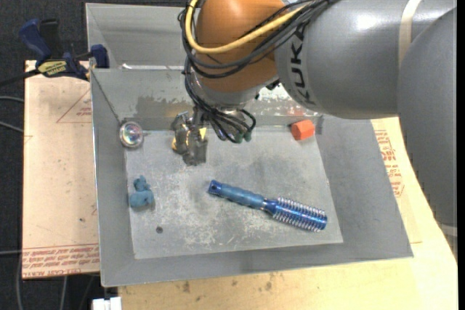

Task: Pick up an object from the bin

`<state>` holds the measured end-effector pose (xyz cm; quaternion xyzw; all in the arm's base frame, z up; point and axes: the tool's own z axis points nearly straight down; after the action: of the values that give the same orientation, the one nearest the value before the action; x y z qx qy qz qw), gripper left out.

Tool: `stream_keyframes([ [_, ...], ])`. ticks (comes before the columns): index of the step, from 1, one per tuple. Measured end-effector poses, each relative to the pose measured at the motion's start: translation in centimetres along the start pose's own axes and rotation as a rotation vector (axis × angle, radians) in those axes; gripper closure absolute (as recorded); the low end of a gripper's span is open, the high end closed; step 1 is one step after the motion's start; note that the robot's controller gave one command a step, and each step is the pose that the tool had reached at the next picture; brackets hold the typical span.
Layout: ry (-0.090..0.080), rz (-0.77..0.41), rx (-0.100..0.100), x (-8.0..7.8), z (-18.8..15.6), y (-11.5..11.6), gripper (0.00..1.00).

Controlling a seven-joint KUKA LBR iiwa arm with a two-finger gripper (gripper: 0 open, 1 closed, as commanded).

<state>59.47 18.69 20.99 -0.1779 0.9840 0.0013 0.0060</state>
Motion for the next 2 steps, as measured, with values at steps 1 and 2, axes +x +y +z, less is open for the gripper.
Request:
stream_keyframes([
  [1, 0.014, 0.281, 0.000, -2.07, 6.60, 4.64, 1.00],
  [2, 0.010, 0.284, 0.001, -2.16, 6.39, 4.43, 0.00],
])
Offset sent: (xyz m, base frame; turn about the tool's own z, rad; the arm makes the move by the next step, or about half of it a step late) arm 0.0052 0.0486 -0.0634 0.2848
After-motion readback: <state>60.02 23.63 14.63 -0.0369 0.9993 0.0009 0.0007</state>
